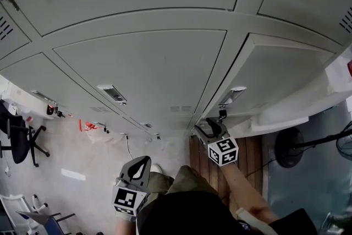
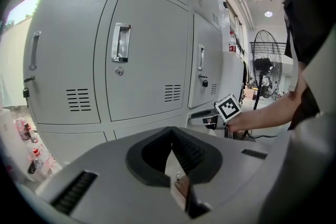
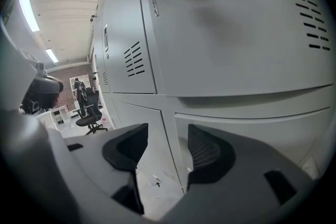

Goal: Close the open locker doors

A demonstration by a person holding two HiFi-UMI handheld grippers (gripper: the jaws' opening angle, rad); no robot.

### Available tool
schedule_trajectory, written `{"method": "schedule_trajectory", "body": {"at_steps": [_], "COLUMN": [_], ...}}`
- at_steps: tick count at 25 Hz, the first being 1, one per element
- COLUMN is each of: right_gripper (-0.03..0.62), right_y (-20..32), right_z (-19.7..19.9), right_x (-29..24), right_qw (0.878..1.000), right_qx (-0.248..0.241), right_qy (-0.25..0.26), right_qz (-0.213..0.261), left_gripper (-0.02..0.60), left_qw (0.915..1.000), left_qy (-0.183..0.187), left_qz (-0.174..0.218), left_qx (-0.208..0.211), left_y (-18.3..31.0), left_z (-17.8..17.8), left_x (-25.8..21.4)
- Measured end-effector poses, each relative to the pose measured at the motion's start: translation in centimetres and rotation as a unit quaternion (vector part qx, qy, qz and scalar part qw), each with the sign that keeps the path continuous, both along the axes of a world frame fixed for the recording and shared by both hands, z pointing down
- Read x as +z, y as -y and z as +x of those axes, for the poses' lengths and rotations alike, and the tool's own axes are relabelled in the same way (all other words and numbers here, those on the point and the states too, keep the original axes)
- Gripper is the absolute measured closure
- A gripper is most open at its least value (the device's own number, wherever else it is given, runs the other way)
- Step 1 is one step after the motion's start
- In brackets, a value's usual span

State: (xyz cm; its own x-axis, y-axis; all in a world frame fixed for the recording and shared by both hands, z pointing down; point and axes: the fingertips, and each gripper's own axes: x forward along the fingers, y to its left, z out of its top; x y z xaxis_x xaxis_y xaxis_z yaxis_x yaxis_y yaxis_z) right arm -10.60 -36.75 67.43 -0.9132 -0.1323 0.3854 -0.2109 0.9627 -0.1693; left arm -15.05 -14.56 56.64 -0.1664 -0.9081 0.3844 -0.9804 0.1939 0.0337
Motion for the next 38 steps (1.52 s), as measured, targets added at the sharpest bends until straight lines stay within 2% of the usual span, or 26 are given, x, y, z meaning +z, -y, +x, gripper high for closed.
{"method": "schedule_trajectory", "body": {"at_steps": [7, 14, 19, 23, 28, 32, 38], "right_gripper": [0.35, 0.349, 0.35, 0.352, 0.421, 0.453, 0.471], "right_y": [0.2, -0.4, -1.7, -3.4, -5.4, -6.2, -7.2], "right_z": [-0.7, -0.8, -0.2, 0.5, 2.0, 3.3, 5.0], "right_x": [0.3, -0.3, -2.4, -4.3, -8.5, -12.6, -18.8], "right_qw": [1.0, 1.0, 1.0, 1.0, 0.998, 0.996, 0.992], "right_qx": [-0.004, 0.002, 0.006, 0.008, 0.015, 0.034, 0.06], "right_qy": [-0.005, -0.001, 0.014, 0.027, 0.057, 0.085, 0.109], "right_qz": [0.004, 0.004, -0.003, -0.009, -0.007, 0.005, 0.032], "left_gripper": [0.574, 0.574, 0.574, 0.574, 0.574, 0.574, 0.574], "left_qw": [1.0, 0.9998, 0.9998, 0.9985, 0.9955, 0.9904, 0.9816], "left_qy": [-0.001, 0.014, 0.001, 0.011, 0.008, 0.016, 0.009], "left_qz": [0.001, 0.012, 0.012, 0.023, 0.04, 0.059, 0.073], "left_qx": [-0.006, 0.006, 0.017, 0.047, 0.085, 0.124, 0.176], "left_y": [0.2, 0.0, 0.5, 1.4, 3.0, 4.5, 6.8], "left_z": [-0.6, -1.5, -2.0, -2.3, -2.3, -2.3, -1.3], "left_x": [-0.1, -0.2, -0.9, -1.3, -2.8, -4.2, -7.1]}}
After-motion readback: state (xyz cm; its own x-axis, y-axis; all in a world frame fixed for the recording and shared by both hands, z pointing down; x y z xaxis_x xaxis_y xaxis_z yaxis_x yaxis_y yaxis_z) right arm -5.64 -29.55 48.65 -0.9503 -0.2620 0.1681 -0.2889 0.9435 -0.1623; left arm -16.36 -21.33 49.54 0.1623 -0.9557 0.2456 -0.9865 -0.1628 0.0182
